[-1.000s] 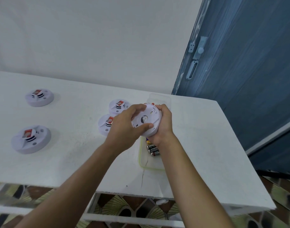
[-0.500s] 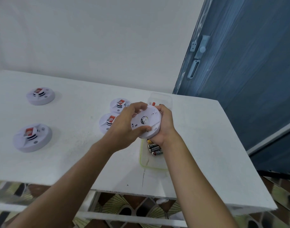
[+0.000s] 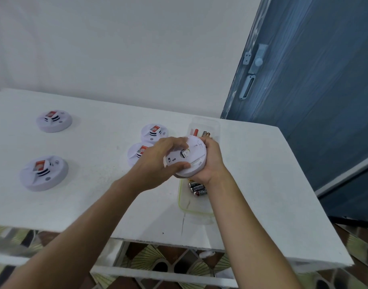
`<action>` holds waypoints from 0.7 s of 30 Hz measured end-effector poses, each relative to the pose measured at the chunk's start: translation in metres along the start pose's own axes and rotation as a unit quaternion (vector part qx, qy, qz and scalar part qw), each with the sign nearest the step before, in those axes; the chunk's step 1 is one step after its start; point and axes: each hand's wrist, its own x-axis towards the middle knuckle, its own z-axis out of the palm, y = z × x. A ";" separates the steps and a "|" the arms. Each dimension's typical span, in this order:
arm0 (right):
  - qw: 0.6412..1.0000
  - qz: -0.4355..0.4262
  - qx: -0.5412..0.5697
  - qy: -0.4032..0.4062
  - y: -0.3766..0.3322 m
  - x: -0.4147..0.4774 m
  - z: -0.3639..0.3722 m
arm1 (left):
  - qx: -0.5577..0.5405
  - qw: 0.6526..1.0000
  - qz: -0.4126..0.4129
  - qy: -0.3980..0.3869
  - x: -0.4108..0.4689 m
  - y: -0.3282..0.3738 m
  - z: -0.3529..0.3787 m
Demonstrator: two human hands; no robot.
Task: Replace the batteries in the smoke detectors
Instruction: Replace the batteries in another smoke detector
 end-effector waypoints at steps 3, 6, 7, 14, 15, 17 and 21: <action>0.999 -0.010 0.033 -0.017 0.000 0.001 0.000 | -0.021 1.000 0.004 0.006 -0.003 -0.006 -0.004; 0.997 -0.017 0.070 -0.033 -0.001 -0.001 0.002 | 0.027 0.997 0.075 0.023 -0.009 -0.008 -0.005; 0.996 -0.022 0.078 -0.034 -0.001 0.000 0.001 | 0.039 0.995 0.086 0.038 -0.010 -0.008 -0.004; 0.998 -0.044 0.047 0.004 -0.001 0.001 -0.001 | 0.088 0.983 0.126 0.099 -0.009 -0.013 -0.003; 0.998 -0.049 0.025 0.012 0.000 0.001 -0.001 | 0.078 0.986 0.105 0.103 -0.009 -0.010 -0.004; 0.996 -0.076 -0.045 0.028 0.002 0.006 -0.003 | 0.030 0.991 0.037 0.122 -0.008 -0.006 -0.006; 0.982 -0.170 -0.079 0.007 0.007 0.012 -0.004 | -0.169 0.973 -0.093 0.130 -0.001 0.000 -0.007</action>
